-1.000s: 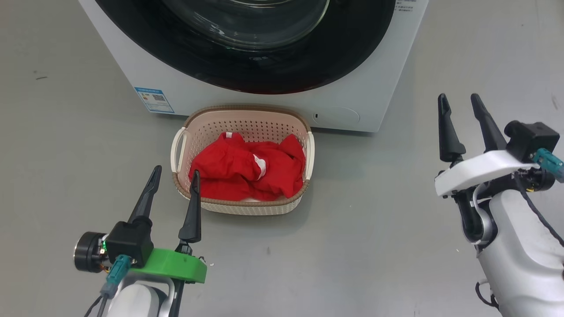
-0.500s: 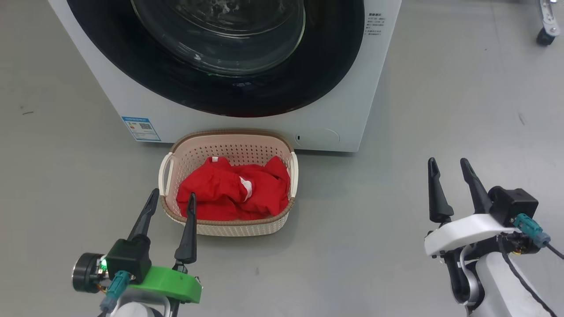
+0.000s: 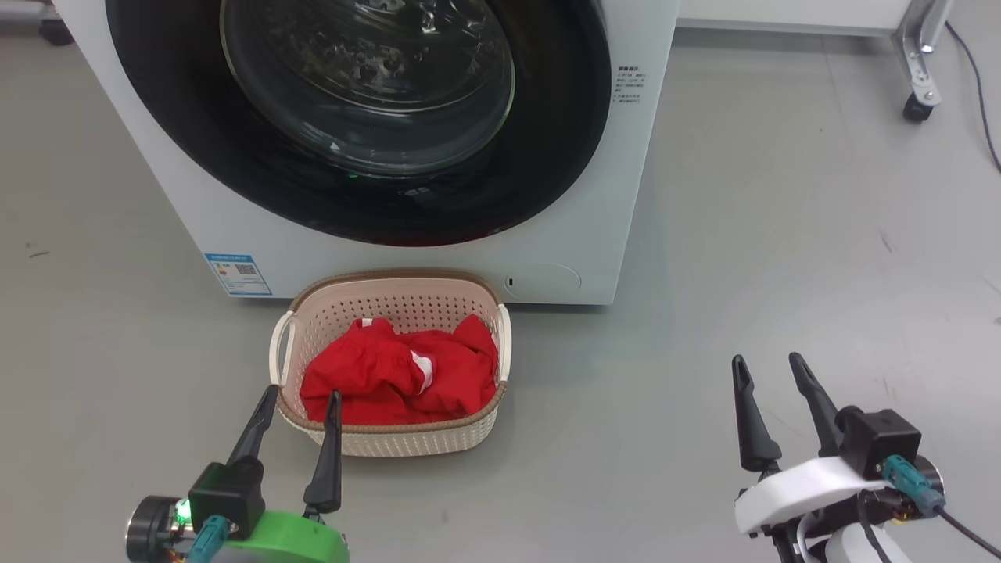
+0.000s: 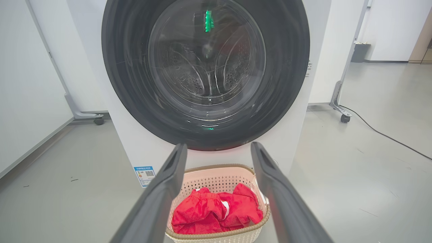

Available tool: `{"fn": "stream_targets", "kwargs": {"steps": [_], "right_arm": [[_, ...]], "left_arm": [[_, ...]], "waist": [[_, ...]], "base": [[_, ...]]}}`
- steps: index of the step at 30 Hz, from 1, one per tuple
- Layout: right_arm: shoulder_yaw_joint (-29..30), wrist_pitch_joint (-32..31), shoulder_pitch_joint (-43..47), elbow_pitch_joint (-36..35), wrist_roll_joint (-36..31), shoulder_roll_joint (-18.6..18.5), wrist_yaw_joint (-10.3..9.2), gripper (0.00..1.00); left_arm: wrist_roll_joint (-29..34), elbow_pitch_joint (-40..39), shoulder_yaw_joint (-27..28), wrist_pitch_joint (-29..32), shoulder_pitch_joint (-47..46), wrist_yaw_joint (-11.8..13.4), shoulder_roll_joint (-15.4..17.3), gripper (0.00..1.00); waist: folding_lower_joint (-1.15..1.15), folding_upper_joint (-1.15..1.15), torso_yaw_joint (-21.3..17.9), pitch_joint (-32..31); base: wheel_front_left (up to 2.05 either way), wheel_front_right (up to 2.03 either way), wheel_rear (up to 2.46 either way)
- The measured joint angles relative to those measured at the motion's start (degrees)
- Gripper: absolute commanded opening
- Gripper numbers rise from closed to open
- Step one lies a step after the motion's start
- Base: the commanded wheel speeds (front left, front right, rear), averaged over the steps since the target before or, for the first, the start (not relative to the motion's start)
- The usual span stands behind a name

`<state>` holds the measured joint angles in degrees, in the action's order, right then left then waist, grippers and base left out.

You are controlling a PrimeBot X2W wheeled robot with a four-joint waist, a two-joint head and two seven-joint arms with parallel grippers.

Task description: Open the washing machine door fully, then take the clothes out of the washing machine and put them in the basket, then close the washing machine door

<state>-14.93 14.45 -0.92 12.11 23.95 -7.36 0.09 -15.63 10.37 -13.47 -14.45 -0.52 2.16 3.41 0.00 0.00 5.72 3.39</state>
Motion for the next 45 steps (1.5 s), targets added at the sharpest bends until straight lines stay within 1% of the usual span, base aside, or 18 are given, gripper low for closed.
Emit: {"fn": "stream_targets", "kwargs": {"steps": [7, 11, 13, 17, 18, 45], "right_arm": [[0.56, 0.0, 3.99, -2.59, -1.45, 0.56, -1.83, 1.0], [0.59, 0.0, 5.21, -3.16, -1.49, 1.01, -1.9, 1.0], [0.78, 0.0, 6.09, -3.75, -1.83, 1.24, -2.36, 1.0], [1.01, 0.0, 6.56, -4.52, -2.01, 1.38, -2.43, 1.0], [1.12, 0.0, 6.76, -4.87, -2.04, 1.43, -2.75, 1.0], [1.52, 0.0, 9.84, -7.51, -2.93, 1.94, -2.85, 1.0]], "left_arm": [[-0.08, 0.01, -0.05, 0.0, 1.05, -0.45, 0.09, 1.0], [-0.08, 0.01, 0.43, 0.0, 1.41, -0.44, 0.33, 1.0], [-0.09, 0.09, 0.41, 0.0, 1.9, -0.45, 0.43, 1.0], [-0.09, 0.12, 0.37, 0.0, 1.96, -0.46, 0.44, 1.0], [-0.09, 0.12, 0.31, 0.0, 1.96, -0.53, 0.45, 1.0], [-0.09, 0.14, 0.08, 0.0, 1.98, -0.79, 0.49, 1.0]], "waist": [[0.0, 0.0, -0.81, -1.49], [0.0, 0.0, -1.14, -2.13], [0.0, 0.0, -1.39, -2.36], [0.0, 0.0, -1.68, -2.69], [0.0, 0.0, -1.75, -2.77], [0.0, 0.0, -1.8, -2.92]], "base": [[0.0, 0.0, 0.0], [0.0, 0.0, 0.0], [0.0, 0.0, 0.0], [0.0, 0.0, 0.0], [0.0, 0.0, 0.0], [0.0, 0.0, 0.0]]}}
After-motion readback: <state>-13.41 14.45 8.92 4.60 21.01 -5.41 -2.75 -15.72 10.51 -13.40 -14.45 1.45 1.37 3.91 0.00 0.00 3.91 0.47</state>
